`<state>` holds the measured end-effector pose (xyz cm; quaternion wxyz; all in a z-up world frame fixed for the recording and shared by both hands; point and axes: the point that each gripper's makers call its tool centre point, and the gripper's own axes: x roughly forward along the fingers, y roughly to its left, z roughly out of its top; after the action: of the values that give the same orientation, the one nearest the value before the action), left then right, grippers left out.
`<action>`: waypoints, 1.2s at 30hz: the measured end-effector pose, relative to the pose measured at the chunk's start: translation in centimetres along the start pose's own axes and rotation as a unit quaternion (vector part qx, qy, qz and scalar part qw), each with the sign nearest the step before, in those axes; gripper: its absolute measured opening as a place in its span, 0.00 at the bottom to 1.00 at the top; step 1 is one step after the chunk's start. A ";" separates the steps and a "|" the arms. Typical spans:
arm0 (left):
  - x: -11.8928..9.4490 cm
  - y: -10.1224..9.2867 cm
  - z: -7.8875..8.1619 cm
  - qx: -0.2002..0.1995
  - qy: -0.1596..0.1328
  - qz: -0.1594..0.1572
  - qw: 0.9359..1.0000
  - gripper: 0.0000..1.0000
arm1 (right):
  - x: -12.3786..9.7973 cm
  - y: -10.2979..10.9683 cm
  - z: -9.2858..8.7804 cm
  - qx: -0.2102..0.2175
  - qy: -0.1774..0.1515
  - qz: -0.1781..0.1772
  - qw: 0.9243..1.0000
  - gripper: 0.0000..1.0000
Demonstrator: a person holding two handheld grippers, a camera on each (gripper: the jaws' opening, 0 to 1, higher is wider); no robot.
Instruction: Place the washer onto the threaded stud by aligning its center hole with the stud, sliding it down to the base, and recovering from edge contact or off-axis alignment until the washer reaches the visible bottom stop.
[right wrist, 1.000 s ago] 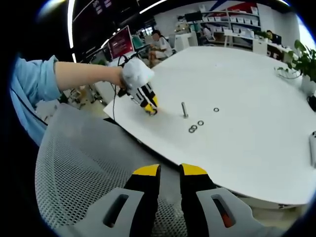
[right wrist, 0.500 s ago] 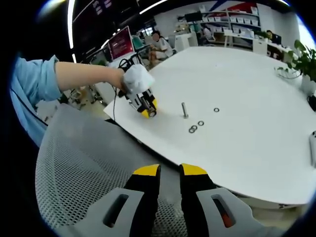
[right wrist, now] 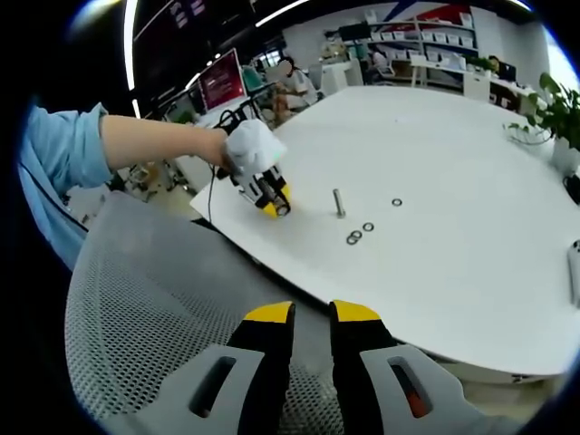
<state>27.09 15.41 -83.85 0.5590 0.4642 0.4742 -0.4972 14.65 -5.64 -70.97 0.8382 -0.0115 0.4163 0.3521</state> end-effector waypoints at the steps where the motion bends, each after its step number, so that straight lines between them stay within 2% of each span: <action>1: 0.0 0.1 0.1 0.000 -0.003 0.004 1.000 0.20 | 0.0 0.0 0.0 0.000 0.001 0.000 1.000 0.18; 5: -0.2 0.5 0.3 0.002 -0.009 0.019 1.000 0.20 | 0.0 0.0 0.0 -0.001 0.002 0.001 1.000 0.18; 9: -0.9 1.0 0.6 -0.019 -0.026 0.027 0.999 0.20 | 0.0 0.0 -0.1 -0.001 0.003 0.001 1.000 0.18; 14: -2.2 1.3 0.2 -0.040 -0.036 0.032 0.998 0.20 | 0.1 0.1 -0.1 -0.005 0.006 0.004 1.000 0.18; 15: -2.7 1.2 0.3 -0.054 -0.042 0.032 0.997 0.20 | 0.1 0.1 -0.1 -0.006 0.006 0.005 1.000 0.18; 23: -5.4 1.0 0.3 -0.066 -0.060 0.048 0.995 0.20 | 0.1 0.2 -0.1 -0.011 0.007 0.008 1.000 0.18; 32: -8.4 1.7 -1.0 -0.088 -0.068 0.073 0.991 0.20 | 0.1 0.3 0.0 -0.011 0.003 0.009 1.000 0.18; 36: -8.9 1.8 -1.8 -0.098 -0.065 0.075 0.990 0.20 | 0.1 0.3 0.1 -0.012 0.002 0.011 1.000 0.18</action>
<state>28.26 18.31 -75.16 0.6672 0.4083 0.4470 -0.4339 14.55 -5.34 -70.90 0.8334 -0.0176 0.4139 0.3657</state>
